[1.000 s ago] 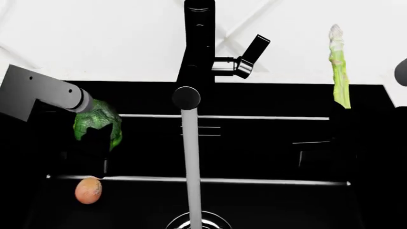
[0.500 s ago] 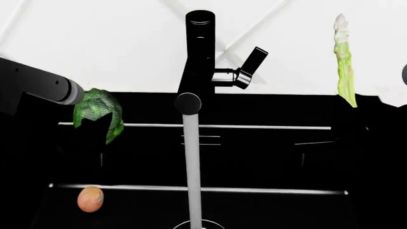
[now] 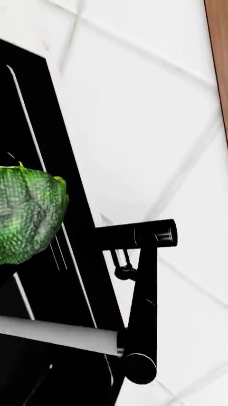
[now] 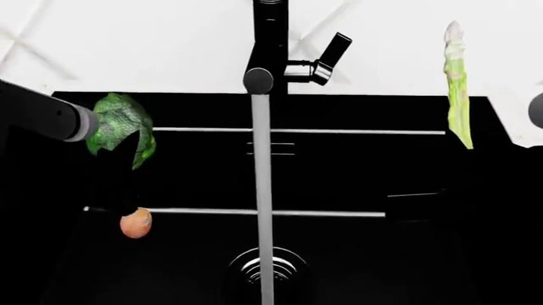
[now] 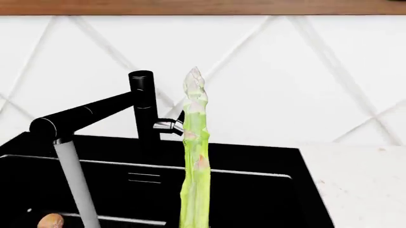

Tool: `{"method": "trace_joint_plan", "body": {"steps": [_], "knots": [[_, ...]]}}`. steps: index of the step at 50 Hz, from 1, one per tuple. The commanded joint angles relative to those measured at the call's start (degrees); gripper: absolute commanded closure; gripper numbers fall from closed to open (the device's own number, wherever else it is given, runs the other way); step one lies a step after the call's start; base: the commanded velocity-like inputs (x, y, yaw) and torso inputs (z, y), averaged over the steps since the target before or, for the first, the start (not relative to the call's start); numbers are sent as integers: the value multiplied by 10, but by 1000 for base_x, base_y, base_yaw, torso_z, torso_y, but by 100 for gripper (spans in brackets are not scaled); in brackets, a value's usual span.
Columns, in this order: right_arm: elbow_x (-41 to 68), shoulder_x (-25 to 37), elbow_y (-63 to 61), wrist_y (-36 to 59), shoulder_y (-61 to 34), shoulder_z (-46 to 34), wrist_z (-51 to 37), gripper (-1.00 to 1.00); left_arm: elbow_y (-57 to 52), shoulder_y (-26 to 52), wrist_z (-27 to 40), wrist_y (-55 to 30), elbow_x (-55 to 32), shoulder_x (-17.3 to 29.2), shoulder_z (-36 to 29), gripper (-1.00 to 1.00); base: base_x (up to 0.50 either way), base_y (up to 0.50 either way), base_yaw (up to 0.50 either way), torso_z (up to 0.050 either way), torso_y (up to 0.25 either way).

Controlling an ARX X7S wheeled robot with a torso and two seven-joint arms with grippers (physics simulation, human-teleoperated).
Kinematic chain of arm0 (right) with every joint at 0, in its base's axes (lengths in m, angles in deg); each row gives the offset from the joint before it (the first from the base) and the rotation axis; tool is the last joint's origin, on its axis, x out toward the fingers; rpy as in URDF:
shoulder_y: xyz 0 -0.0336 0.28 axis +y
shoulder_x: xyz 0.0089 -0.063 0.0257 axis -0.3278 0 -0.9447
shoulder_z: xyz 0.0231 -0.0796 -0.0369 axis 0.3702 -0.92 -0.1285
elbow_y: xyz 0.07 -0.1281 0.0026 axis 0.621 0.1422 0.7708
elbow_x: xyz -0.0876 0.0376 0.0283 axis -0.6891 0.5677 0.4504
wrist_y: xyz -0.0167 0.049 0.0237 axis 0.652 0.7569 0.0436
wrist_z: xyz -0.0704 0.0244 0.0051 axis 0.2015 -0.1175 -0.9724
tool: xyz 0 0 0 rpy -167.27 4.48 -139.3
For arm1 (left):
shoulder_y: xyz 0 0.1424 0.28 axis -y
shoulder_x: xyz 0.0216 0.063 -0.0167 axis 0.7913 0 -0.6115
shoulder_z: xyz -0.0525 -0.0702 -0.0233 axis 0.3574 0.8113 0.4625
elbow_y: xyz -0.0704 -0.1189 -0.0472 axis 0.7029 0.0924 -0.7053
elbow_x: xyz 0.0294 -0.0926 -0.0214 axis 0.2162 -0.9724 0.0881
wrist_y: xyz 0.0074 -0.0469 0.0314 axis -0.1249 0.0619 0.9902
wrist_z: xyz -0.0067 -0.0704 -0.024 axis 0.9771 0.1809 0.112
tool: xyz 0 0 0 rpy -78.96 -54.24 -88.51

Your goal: Pick the broccolis and asparaguss from the sink and place them in one bowl. Place the onion in the other bowl. Then turn off the sink faucet.

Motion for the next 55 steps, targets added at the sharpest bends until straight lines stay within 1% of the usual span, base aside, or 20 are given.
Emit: {"method": "trace_joint_plan", "body": {"steps": [1, 12, 16, 20, 31, 39, 55], "knots": [[-3, -4, -9, -13, 12, 10, 0, 100, -13, -5, 2, 14, 10, 8, 3, 100, -461, -1, 0, 0, 0], [10, 2, -19, -20, 22, 21, -9, 100, -23, -6, 12, 14, 3, 9, 6, 100, -490, -1, 0, 0, 0], [12, 3, -20, -23, 25, 23, -10, 100, -23, -4, 10, 14, -3, 16, 11, 100, -500, -1, 0, 0, 0], [14, 4, -23, -25, 27, 25, -15, 100, -23, -2, 15, 14, -3, 11, 11, 100, -500, -15, 0, 0, 0], [11, 6, -25, -28, 24, 22, -19, 100, -24, -5, 16, 19, -7, 16, 17, 100, -500, -188, 0, 0, 0], [0, 16, -37, -26, 31, 23, -9, 100, -25, -10, 16, 23, -4, 14, 15, 100, -366, -447, 0, 0, 0], [-1, 27, -55, -38, 59, 44, -10, 100, -30, -12, 24, 25, -9, 11, 15, 100, -13, -500, 0, 0, 0]]}}
